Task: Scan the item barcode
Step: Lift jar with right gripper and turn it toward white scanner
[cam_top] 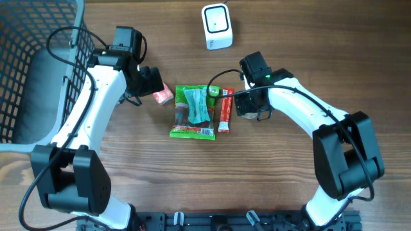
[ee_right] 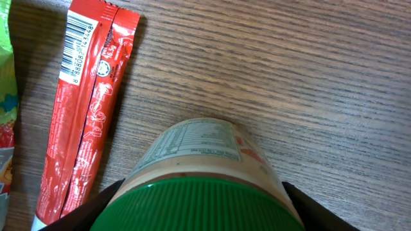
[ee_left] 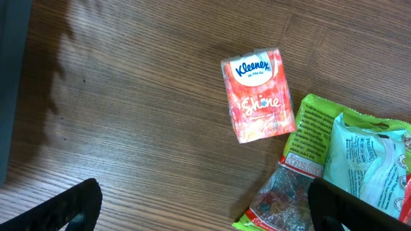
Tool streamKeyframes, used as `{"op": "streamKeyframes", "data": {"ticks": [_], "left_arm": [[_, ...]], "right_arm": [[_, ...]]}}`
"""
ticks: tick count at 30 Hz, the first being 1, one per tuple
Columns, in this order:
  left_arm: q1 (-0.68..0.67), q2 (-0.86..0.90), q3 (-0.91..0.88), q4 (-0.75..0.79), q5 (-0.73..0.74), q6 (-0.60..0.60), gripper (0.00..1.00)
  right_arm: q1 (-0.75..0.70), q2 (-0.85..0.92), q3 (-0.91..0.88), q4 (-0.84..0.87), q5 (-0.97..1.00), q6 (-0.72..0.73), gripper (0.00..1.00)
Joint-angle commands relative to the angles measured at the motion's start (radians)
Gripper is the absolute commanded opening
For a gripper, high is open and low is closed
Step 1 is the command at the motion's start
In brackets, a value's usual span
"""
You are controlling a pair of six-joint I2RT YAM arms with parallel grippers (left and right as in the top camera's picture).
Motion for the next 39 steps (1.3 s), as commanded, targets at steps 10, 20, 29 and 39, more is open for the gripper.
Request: {"op": "streamKeyframes", "data": {"ticks": [10, 20, 29, 39], "left_arm": [[0.001, -0.013, 0.013, 0.0, 0.001, 0.012, 1.0], [0.001, -0.013, 0.013, 0.0, 0.001, 0.012, 1.0], [0.001, -0.013, 0.013, 0.0, 0.001, 0.012, 1.0], [0.001, -0.013, 0.013, 0.0, 0.001, 0.012, 1.0]], "right_arm": [[0.0, 0.01, -0.027, 0.007, -0.002, -0.011, 0.79], [0.0, -0.27, 0.358, -0.314, -0.058, -0.064, 0.62], [0.001, -0.236, 0.698, -0.375, -0.058, -0.088, 0.45], [0.0, 0.088, 0.697, 0.089, -0.055, -0.116, 0.3]]}}
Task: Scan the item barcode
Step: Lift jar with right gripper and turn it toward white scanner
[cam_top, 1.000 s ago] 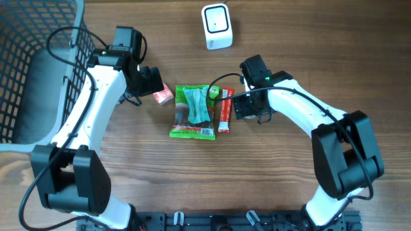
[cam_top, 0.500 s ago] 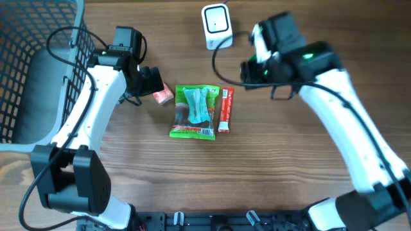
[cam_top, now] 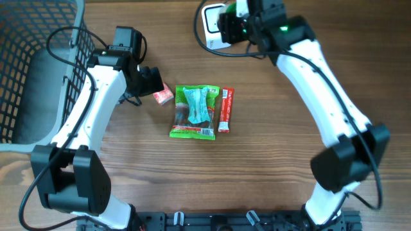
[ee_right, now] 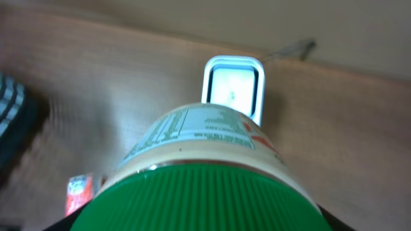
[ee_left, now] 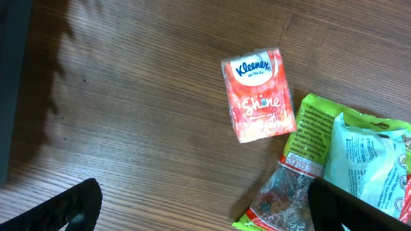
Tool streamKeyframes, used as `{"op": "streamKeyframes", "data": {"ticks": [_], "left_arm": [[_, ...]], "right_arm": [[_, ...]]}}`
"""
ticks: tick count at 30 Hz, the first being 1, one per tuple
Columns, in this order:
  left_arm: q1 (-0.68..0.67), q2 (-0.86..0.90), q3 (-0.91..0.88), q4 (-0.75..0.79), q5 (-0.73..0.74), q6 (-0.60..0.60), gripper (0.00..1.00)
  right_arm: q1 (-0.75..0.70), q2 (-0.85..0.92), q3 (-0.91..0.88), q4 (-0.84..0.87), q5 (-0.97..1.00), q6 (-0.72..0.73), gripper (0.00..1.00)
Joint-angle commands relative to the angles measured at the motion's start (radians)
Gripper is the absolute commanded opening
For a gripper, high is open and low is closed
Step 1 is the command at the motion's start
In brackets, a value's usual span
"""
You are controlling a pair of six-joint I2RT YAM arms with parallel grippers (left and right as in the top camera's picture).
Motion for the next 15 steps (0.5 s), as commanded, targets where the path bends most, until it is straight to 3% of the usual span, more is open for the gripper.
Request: {"op": "streamKeyframes", "data": {"ticks": [1, 7, 11, 15], "left_arm": [[0.001, -0.013, 0.013, 0.0, 0.001, 0.012, 1.0], [0.001, -0.013, 0.013, 0.0, 0.001, 0.012, 1.0], [0.001, -0.013, 0.013, 0.0, 0.001, 0.012, 1.0], [0.001, -0.013, 0.013, 0.0, 0.001, 0.012, 1.0]], "right_arm": [[0.0, 0.106, 0.021, 0.217, -0.003, -0.039, 0.3], [0.0, 0.306, 0.021, 0.61, 0.027, -0.031, 0.31], [-0.002, 0.446, 0.021, 0.908, 0.027, -0.029, 0.23], [-0.003, 0.509, 0.021, 1.015, 0.088, 0.045, 0.24]]}}
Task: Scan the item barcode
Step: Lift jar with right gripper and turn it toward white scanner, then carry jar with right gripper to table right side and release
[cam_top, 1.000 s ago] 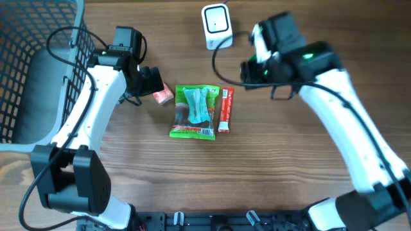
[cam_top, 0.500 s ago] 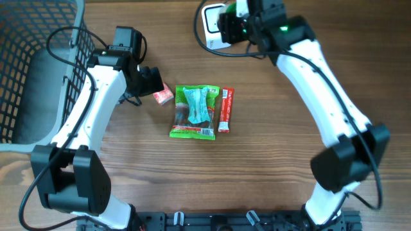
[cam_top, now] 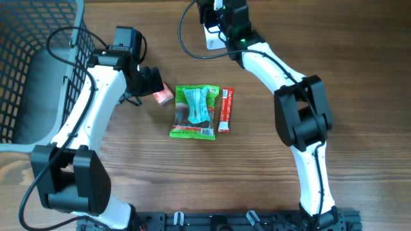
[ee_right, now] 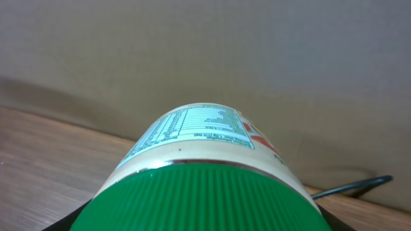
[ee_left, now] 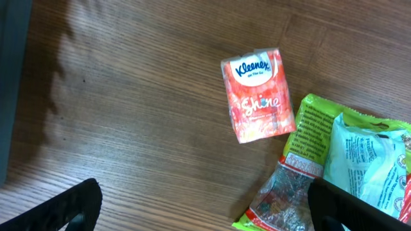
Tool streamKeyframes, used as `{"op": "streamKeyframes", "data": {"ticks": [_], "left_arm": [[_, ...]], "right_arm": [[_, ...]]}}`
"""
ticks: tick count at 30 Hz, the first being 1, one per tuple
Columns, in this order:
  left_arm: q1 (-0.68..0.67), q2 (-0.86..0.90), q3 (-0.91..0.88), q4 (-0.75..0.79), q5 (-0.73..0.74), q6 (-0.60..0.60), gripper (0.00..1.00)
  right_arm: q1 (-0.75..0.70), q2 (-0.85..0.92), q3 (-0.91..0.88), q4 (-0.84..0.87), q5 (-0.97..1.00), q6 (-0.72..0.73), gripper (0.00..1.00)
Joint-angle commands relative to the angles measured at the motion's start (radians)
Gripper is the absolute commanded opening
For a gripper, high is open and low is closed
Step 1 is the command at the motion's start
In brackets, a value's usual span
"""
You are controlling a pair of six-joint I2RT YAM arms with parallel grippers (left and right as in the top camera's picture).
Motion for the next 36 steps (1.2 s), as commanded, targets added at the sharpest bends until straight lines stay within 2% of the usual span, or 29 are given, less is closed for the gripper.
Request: {"op": "streamKeyframes", "data": {"ticks": [1, 5, 10, 13, 16, 19, 23, 25, 27, 30, 33, 34, 36], "left_arm": [[0.001, -0.013, 0.013, -0.001, 0.001, 0.012, 1.0], [0.001, -0.013, 0.013, -0.001, 0.001, 0.012, 1.0], [0.001, -0.013, 0.013, -0.001, 0.001, 0.012, 1.0], [0.001, -0.013, 0.013, -0.001, 0.001, 0.012, 1.0], [0.001, -0.013, 0.013, -0.001, 0.001, 0.012, 1.0], [0.001, -0.013, 0.013, -0.001, 0.001, 0.012, 1.0], [0.001, -0.013, 0.013, -0.001, 0.001, 0.012, 1.0], [0.001, -0.013, 0.013, -0.001, 0.001, 0.012, 1.0], [0.001, -0.013, 0.013, -0.001, 0.001, 0.012, 1.0], [0.001, -0.013, 0.013, -0.001, 0.001, 0.012, 1.0], [0.001, -0.013, 0.013, -0.001, 0.001, 0.012, 1.0], [0.001, -0.013, 0.013, -0.001, 0.001, 0.012, 1.0], [0.001, -0.013, 0.013, -0.001, 0.001, 0.012, 1.0]], "right_arm": [[-0.003, 0.029, 0.022, 0.063, 0.06, 0.053, 0.24], [-0.004, 0.08, 0.022, 0.098, 0.102, 0.056, 0.22], [-0.015, 0.078, 0.022, 0.13, 0.103, 0.081, 0.16], [-0.022, -0.006, 0.022, 0.146, 0.043, 0.079, 0.11], [-0.04, -0.148, 0.022, 0.026, 0.043, 0.079, 0.11], [-0.066, -0.352, 0.022, -0.308, 0.042, 0.074, 0.11], [-0.166, -0.576, 0.022, -1.022, 0.047, -0.011, 0.11], [-0.246, -0.576, 0.018, -1.287, 0.047, -0.011, 0.1], [-0.335, -0.557, -0.065, -1.43, 0.032, -0.011, 0.1], [-0.467, -0.555, -0.327, -1.336, 0.012, -0.011, 0.1], [-0.557, -0.555, -0.624, -1.11, -0.011, -0.003, 0.11], [-0.562, -0.555, -0.668, -1.072, -0.01, -0.004, 0.11], [-0.562, -0.555, -0.74, -1.009, -0.009, -0.004, 0.36]]}}
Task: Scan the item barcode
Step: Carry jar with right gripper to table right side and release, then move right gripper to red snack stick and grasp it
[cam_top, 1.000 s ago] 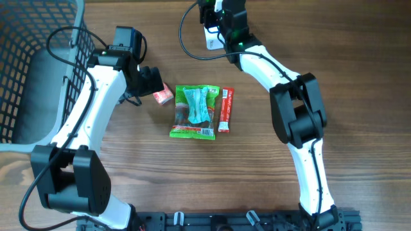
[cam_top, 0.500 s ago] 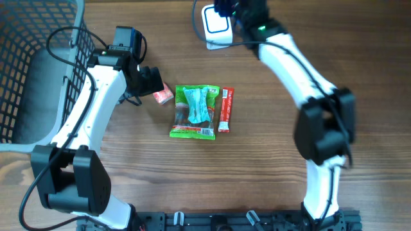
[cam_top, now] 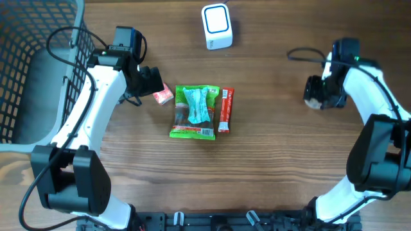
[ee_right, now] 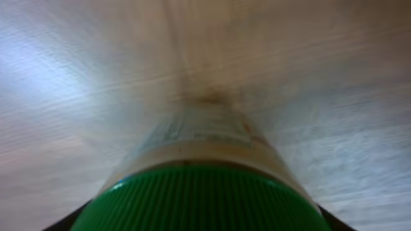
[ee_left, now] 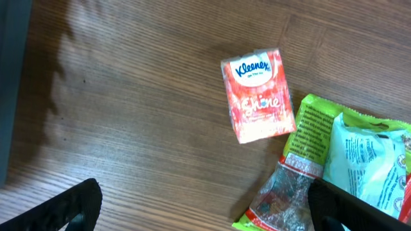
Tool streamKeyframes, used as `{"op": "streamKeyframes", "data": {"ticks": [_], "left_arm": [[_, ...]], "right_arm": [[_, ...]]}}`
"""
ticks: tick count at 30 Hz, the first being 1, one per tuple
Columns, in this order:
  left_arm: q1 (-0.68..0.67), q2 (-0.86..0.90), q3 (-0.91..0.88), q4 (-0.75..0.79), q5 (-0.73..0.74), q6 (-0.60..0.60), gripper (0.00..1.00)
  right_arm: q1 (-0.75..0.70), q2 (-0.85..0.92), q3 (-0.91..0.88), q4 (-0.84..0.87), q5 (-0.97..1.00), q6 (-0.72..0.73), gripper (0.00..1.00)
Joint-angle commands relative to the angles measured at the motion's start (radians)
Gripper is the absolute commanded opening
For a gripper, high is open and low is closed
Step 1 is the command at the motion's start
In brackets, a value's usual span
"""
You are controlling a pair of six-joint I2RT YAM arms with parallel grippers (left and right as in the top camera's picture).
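A jar with a green ribbed lid [ee_right: 205, 199] and a pale label fills the blurred right wrist view, with my right gripper [cam_top: 316, 94] shut on it at the right side of the table. The white scanner [cam_top: 216, 25] stands at the far edge, well to the left of the jar. My left gripper [cam_top: 151, 80] is open, its dark fingertips [ee_left: 72, 206] low in the left wrist view. It hovers next to an orange Kleenex pack [ee_left: 258, 95].
A green snack bag [cam_top: 194, 112] and a red stick sachet [cam_top: 224, 109] lie side by side mid-table, just right of the Kleenex pack. A dark wire basket [cam_top: 26, 64] takes up the far left. A cable trails from the right arm.
My right gripper, still holding the jar, was up by the scanner at the far edge and is now at the right side of the table, low over the wood. The left arm has not moved.
At first my right gripper held the jar on the table beside the red sachet. Then the jar was in front of the scanner, then beyond it facing the wall. Now it is far to the right. The left gripper stayed open by the Kleenex pack throughout.
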Motion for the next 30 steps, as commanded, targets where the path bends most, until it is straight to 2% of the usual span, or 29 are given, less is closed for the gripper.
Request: {"op": "streamKeyframes", "data": {"ticks": [1, 4, 6, 9, 12, 14, 16, 17, 18, 22, 24, 25, 27, 28, 30], "left_arm": [[0.001, -0.013, 0.013, 0.0, 0.0, 0.012, 1.0], [0.001, -0.013, 0.013, 0.0, 0.0, 0.012, 1.0], [0.001, -0.013, 0.013, -0.001, 0.0, 0.012, 1.0], [0.001, -0.013, 0.013, -0.001, 0.0, 0.012, 1.0], [0.001, -0.013, 0.013, 0.0, 0.0, 0.012, 1.0], [0.001, -0.013, 0.013, -0.001, 0.0, 0.012, 1.0], [0.001, -0.013, 0.013, 0.0, 0.0, 0.012, 1.0], [0.001, -0.013, 0.013, 0.0, 0.0, 0.012, 1.0], [0.001, -0.013, 0.013, -0.001, 0.0, 0.012, 1.0], [0.001, -0.013, 0.013, 0.0, 0.0, 0.012, 1.0], [0.001, -0.013, 0.013, 0.0, 0.0, 0.012, 1.0], [0.001, -0.013, 0.013, 0.0, 0.0, 0.012, 1.0], [0.001, -0.013, 0.013, 0.0, 0.0, 0.012, 1.0], [0.001, -0.013, 0.013, 0.0, 0.001, 0.012, 1.0], [0.001, -0.013, 0.013, 0.0, 0.0, 0.012, 1.0]], "right_arm": [[0.002, -0.007, -0.08, 0.052, -0.026, -0.004, 0.48], [0.002, -0.021, -0.018, -0.026, -0.019, -0.015, 0.76], [0.002, -0.043, 0.074, -0.123, -0.019, -0.029, 0.85], [0.006, -0.072, 0.273, -0.308, -0.021, -0.028, 0.87], [0.009, -0.094, 0.401, -0.448, -0.193, -0.03, 0.87], [0.033, -0.097, 0.397, -0.465, -0.33, -0.029, 0.86], [0.113, -0.096, 0.371, -0.469, -0.378, -0.021, 0.86], [0.167, -0.096, 0.35, -0.457, -0.378, 0.01, 0.89], [0.216, -0.096, 0.327, -0.433, -0.378, 0.051, 1.0], [0.409, -0.094, 0.217, -0.291, -0.378, 0.248, 1.0], [0.508, -0.094, 0.124, -0.178, -0.377, 0.316, 0.74], [0.541, -0.094, 0.082, -0.126, -0.377, 0.35, 0.68], [0.593, -0.094, -0.024, 0.005, -0.377, 0.424, 0.33], [0.603, -0.094, -0.067, 0.056, -0.378, 0.454, 0.27], [0.615, -0.094, -0.134, 0.147, -0.378, 0.473, 0.28]]}}
